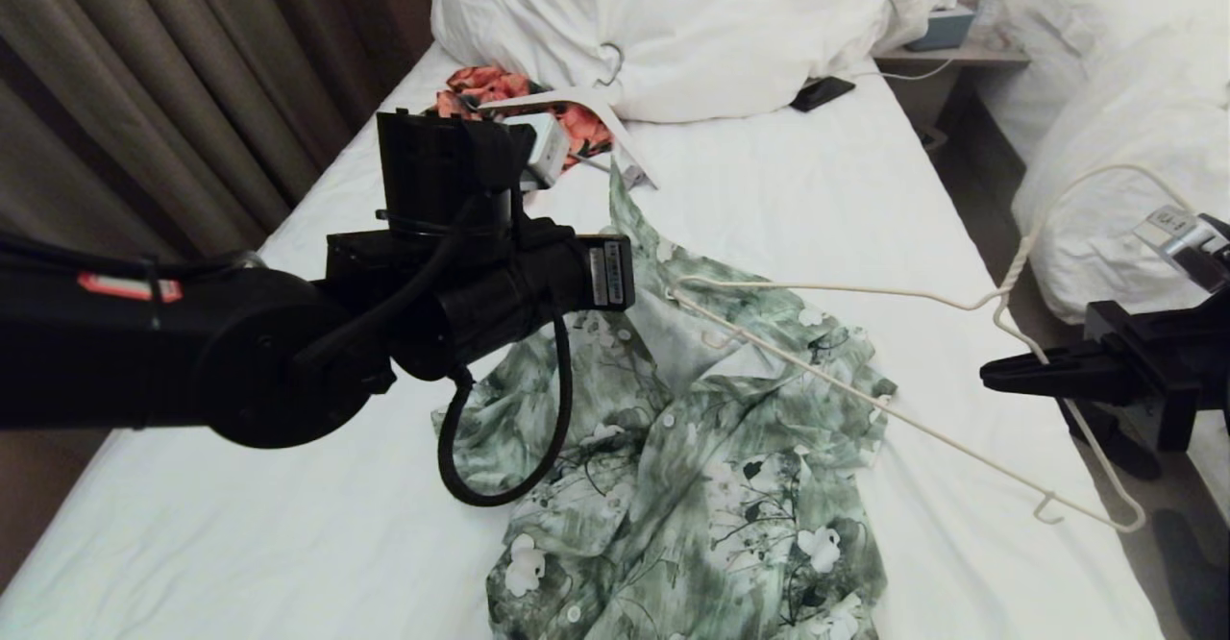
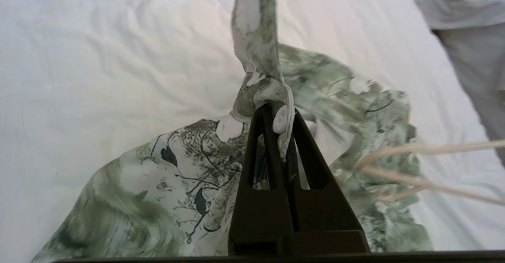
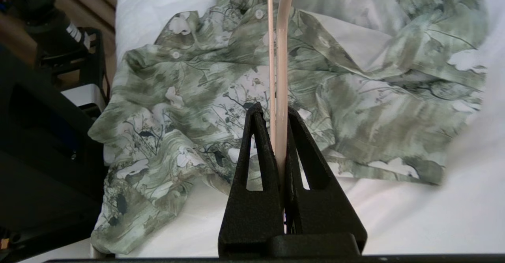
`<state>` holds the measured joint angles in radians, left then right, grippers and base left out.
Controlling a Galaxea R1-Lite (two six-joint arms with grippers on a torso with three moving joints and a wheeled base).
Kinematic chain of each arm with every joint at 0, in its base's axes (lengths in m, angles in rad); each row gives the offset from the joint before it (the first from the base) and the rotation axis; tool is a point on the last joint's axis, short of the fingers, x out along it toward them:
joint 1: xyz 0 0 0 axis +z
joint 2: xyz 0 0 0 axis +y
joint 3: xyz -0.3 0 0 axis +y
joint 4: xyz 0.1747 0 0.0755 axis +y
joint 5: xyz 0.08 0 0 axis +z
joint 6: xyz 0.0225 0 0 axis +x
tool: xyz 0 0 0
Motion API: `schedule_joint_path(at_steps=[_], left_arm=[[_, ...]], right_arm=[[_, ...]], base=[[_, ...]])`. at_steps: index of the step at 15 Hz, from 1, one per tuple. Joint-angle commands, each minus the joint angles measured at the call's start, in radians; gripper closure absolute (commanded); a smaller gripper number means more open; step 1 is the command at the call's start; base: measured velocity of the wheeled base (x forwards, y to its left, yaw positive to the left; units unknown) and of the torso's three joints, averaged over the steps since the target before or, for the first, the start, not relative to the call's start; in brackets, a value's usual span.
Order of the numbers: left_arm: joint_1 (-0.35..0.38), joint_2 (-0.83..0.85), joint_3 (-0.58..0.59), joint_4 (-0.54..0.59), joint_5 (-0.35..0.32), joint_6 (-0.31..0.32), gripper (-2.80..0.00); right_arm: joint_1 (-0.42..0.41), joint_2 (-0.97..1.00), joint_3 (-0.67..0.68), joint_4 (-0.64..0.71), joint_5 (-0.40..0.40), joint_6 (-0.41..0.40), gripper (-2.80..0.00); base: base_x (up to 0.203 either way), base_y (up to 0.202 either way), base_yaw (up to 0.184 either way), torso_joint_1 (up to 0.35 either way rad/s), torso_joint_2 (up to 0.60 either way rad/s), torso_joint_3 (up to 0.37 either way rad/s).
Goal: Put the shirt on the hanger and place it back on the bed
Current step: Hook one side of the shirt onto the hanger
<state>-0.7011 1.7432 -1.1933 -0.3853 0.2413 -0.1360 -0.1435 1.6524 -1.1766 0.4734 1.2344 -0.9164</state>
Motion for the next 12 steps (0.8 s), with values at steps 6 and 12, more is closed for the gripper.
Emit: schedule_joint_path(at_steps=[6, 12], left_arm=[[-0.105, -0.078, -0.014, 0.033, 0.013, -0.003, 0.00], [-0.229, -0.090, -0.015, 0.033, 0.094, -0.002, 0.00]], right_arm=[[0.121, 0.073, -0.078, 0.001, -0.050, 0.087, 0.00], [0.160, 0.097, -0.167, 0.001, -0.061, 0.249, 0.00]], base=[[0.000, 0.000, 0.000, 0.000, 0.00, 0.000], [0.000, 0.000, 0.000, 0.000, 0.00, 0.000]])
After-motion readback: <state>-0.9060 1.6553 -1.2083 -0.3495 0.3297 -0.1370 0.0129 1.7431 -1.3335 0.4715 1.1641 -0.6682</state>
